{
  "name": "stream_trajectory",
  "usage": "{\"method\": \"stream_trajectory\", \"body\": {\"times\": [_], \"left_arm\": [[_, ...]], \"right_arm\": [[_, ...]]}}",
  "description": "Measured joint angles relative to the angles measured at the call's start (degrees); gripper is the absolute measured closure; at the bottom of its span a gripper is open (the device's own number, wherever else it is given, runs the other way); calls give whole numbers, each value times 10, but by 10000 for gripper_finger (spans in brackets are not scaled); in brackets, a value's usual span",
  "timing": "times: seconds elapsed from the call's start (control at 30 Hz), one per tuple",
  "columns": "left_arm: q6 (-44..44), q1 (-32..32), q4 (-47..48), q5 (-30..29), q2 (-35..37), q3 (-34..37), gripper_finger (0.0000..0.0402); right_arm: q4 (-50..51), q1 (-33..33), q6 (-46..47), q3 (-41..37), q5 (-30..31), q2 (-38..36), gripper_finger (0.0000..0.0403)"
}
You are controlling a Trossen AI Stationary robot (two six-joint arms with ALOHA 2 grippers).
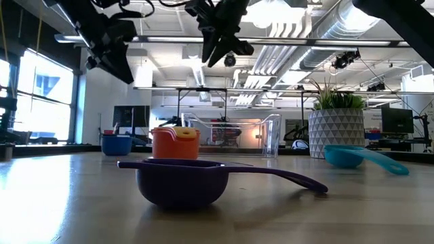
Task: Nest measuring cups in basket
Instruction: Remove the yellow measuring cup from the top of the red measuring cup
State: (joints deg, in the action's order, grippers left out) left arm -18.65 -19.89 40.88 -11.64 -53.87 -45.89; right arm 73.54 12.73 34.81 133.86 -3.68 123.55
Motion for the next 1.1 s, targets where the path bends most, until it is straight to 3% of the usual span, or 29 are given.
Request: {"method": "stream_trajectory", "body": {"times": [0.5,0.7,0.83,1.1], "left_arm": [[195,-44,6,3,67,0,367],[224,-60,27,30,76,0,367],[228,-71,36,37,86,0,367],[248,-90,92,34,89,-41,367]], "right_arm": [[-51,-101,105,0,42,0,329],[-104,-127,127,0,79,0,293],[-130,-139,98,0,112,2,272],[-150,-147,9,-2,144,46,270]]}}
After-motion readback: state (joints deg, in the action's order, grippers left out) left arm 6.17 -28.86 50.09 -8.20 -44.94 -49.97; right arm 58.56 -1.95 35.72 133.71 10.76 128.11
